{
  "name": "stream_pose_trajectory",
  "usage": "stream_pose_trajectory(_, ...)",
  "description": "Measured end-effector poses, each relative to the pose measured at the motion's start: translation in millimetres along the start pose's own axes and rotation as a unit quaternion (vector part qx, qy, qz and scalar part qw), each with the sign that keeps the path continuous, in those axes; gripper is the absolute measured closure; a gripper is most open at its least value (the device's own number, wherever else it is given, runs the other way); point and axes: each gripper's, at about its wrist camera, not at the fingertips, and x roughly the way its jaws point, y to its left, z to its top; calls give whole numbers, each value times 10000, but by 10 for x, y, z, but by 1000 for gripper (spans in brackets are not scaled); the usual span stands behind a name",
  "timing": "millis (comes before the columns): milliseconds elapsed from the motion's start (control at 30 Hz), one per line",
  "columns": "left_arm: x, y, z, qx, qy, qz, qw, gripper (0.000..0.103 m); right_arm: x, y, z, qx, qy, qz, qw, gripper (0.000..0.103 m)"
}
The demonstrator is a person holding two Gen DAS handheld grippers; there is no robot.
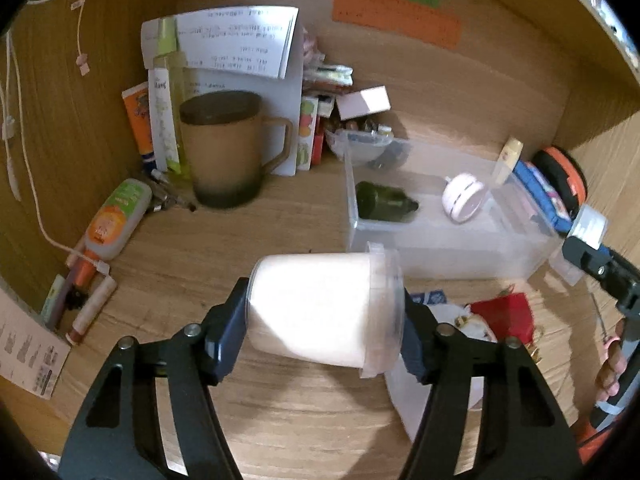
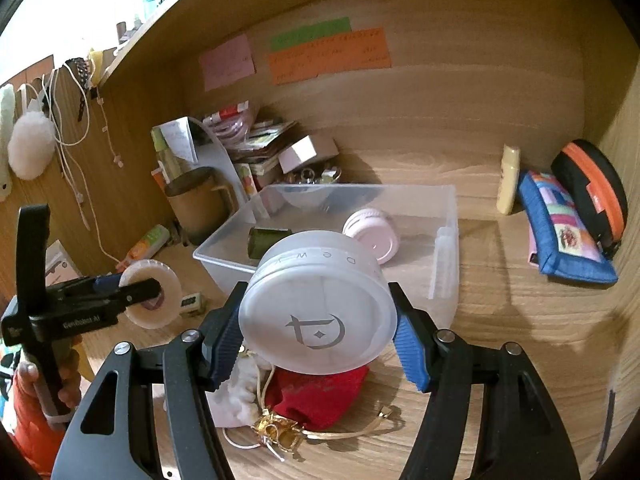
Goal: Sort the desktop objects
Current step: 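Carry the tape roll and white container over the clear box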
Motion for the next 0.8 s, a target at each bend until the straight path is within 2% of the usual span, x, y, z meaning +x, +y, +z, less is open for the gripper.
stream_pose_trajectory(133,-105,-32,149,102,-193,19,9998,38,-32,-30,63,-10,-76,-40,10000,41)
stream_pose_trajectory(433,-202,-198,515,349,-421,-268,9981,38,11,-147,281,-14,-187,-184,9997,41)
stream_pose_trajectory(533,-113,-263,635,411,-396,-440,9974,38,94,-181,326,-4,-137,-196,9997,41)
stream_pose_trajectory(800,263,-437,762,581,-154,-550,9967,38,479,-304,378,-16,252,-370,9990,41)
